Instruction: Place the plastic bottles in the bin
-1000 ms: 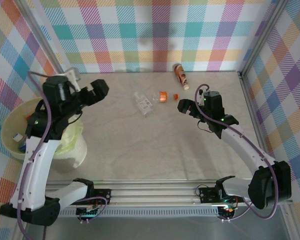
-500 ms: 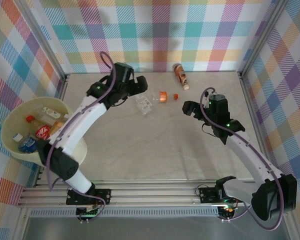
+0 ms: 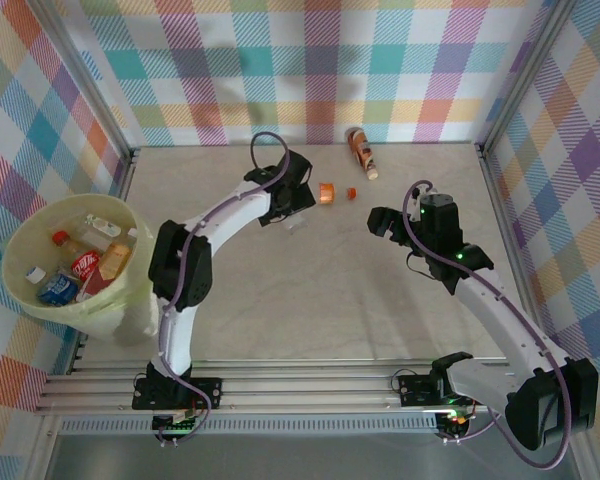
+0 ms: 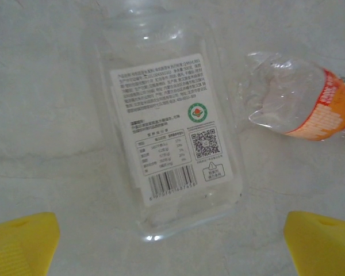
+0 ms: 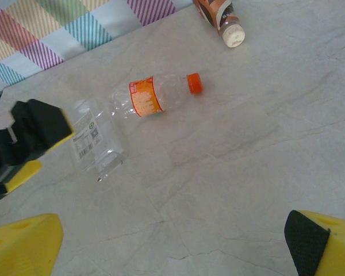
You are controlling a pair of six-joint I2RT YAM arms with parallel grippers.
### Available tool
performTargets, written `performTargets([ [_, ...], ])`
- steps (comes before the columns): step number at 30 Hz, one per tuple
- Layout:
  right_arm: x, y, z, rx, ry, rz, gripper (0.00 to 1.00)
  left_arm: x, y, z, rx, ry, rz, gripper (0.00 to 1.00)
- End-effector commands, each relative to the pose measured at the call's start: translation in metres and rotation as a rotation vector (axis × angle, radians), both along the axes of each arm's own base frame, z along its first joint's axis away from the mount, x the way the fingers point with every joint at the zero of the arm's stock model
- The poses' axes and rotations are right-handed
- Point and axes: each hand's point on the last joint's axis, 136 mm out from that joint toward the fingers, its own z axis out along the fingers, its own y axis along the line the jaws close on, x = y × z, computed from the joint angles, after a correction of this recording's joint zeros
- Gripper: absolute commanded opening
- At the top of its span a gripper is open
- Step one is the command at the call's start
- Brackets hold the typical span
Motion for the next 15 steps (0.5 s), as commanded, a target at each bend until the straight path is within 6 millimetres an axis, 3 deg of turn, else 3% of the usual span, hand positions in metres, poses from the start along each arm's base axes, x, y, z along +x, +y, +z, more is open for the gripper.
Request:
performTargets([
  [1,-0.004,-0.004,0.003,-0.008,-0.012,-0.002,1.00,0.006,-0.010,0.005,0.014,0.001,0.011,1.00],
  [7,-0.006,-0.005,0.003,-0.018,-0.011,0.003,1.00,0.011,-0.008,-0.023,0.108,0.068,0.028,1.00],
  [15,-0.008,-0.006,0.004,-0.033,-0.020,0.009,1.00,0.009,-0.005,-0.043,0.139,0.110,0.040,1.00],
])
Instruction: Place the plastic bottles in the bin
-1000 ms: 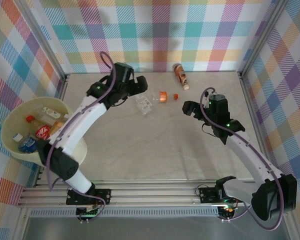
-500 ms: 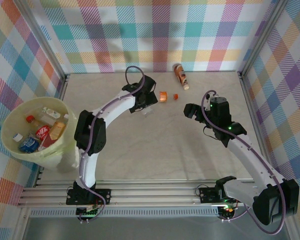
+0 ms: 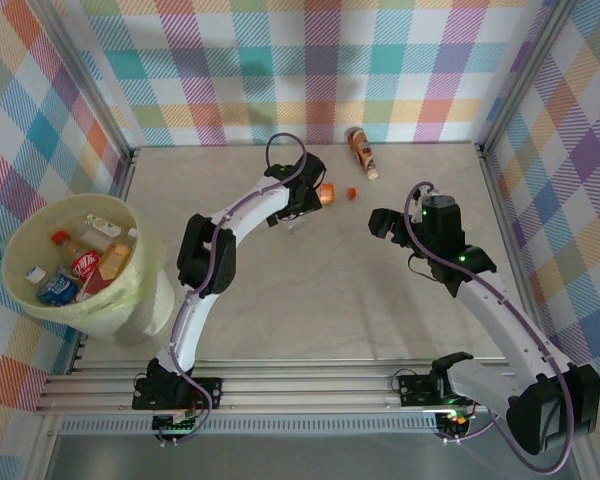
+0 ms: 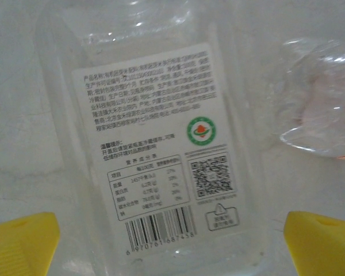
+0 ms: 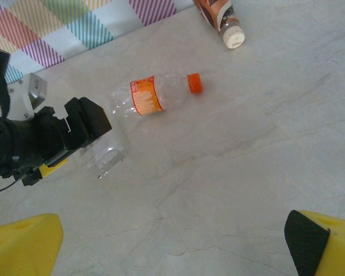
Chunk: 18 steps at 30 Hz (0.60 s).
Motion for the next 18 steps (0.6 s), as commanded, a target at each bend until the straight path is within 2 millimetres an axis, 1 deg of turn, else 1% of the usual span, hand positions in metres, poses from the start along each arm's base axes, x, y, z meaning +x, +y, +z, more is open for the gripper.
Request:
performTargets([
  [1,-0.003,-0.004,0.000,-0.019,-0.010,0.000,1.00,-0.004,0.000,-0.007,0.023,0.027,0.014,1.00],
  [5,-0.003,-0.003,0.000,-0.017,-0.010,0.007,1.00,-0.002,-0.006,-0.024,-0.006,0.051,0.008,1.00],
  [7,-0.004,-0.002,0.000,-0.016,-0.009,0.013,1.00,0.001,-0.008,-0.029,-0.015,0.055,0.006,1.00],
  [10,-0.006,-0.003,0.001,-0.019,-0.012,0.016,1.00,0.005,-0.008,-0.032,-0.009,0.051,-0.003,1.00],
  [13,-0.008,-0.003,-0.001,-0.020,-0.009,0.019,1.00,0.006,-0.010,-0.031,-0.009,0.045,-0.022,0.99],
  [18,-0.009,-0.001,-0.001,-0.017,-0.012,0.036,1.00,0.005,-0.010,-0.016,-0.012,0.003,-0.055,0.89],
])
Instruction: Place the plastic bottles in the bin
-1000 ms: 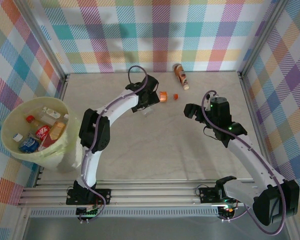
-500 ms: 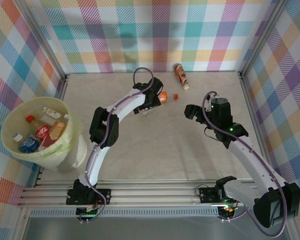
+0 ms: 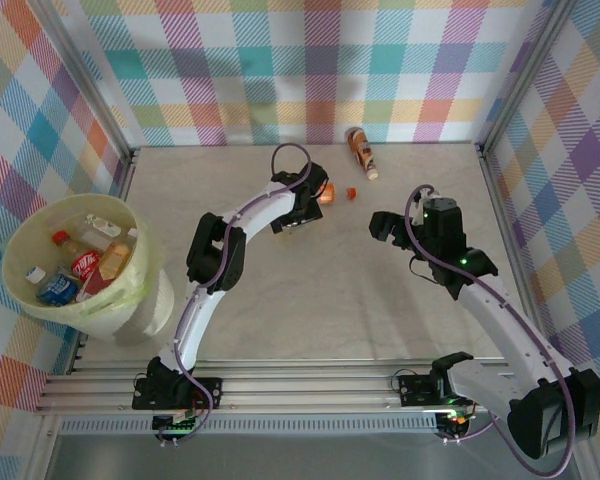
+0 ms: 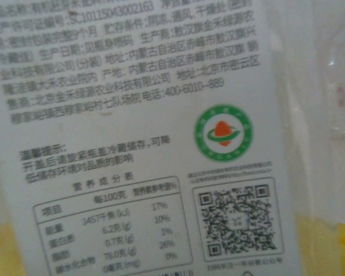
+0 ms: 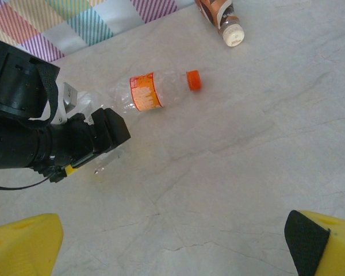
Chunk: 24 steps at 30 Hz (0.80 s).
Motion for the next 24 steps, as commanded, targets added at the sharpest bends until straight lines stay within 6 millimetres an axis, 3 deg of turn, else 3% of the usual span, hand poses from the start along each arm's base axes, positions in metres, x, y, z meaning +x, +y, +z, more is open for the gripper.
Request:
performTargets([
  [1,-0.004,0.003,0.003,-0.003,-0.019,0.044,1.00,0.001,-0.001,0.028,-0.014,-0.058,-0.034,0.87],
  [14,-0.018,0.063,0.026,0.097,-0.101,0.433,1.00,-0.029,0.027,0.062,0.003,-0.147,-0.082,0.73],
  [24,-0.019,0.083,0.036,0.153,-0.141,0.530,1.00,-0.055,0.041,0.112,-0.051,-0.236,-0.123,0.67],
])
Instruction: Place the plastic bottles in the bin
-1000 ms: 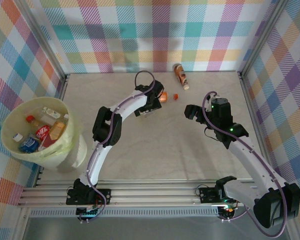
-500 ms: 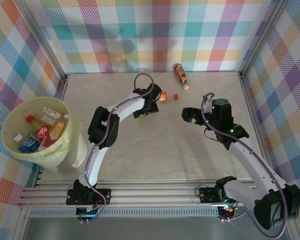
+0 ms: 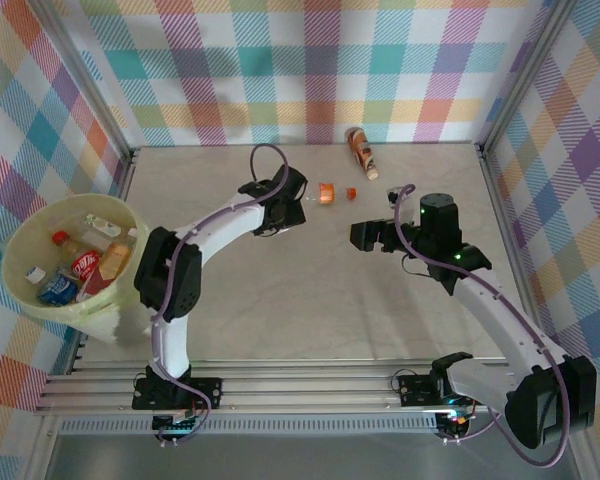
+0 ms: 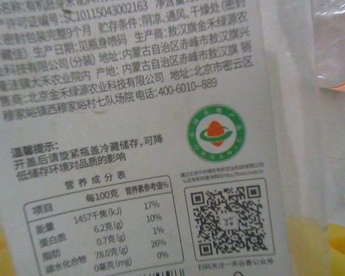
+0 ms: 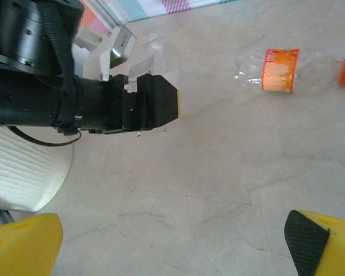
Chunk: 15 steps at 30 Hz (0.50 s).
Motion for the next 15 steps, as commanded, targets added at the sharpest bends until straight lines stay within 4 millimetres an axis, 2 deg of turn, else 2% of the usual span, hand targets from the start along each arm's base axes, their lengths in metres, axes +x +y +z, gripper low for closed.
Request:
performTargets([
  [1,0.002,0.013,0.019,0.040,-0.061,0.066,1.00,-0.004,0.001,0.037,-0.035,-0.092,-0.033,0.67],
  [8,0.007,0.016,0.024,0.067,-0.065,0.062,1.00,-0.022,0.010,0.098,-0.065,-0.198,-0.114,0.63],
  [15,0.013,0.018,0.023,0.075,-0.061,0.053,1.00,-0.051,0.026,0.163,-0.069,-0.302,-0.199,0.62],
])
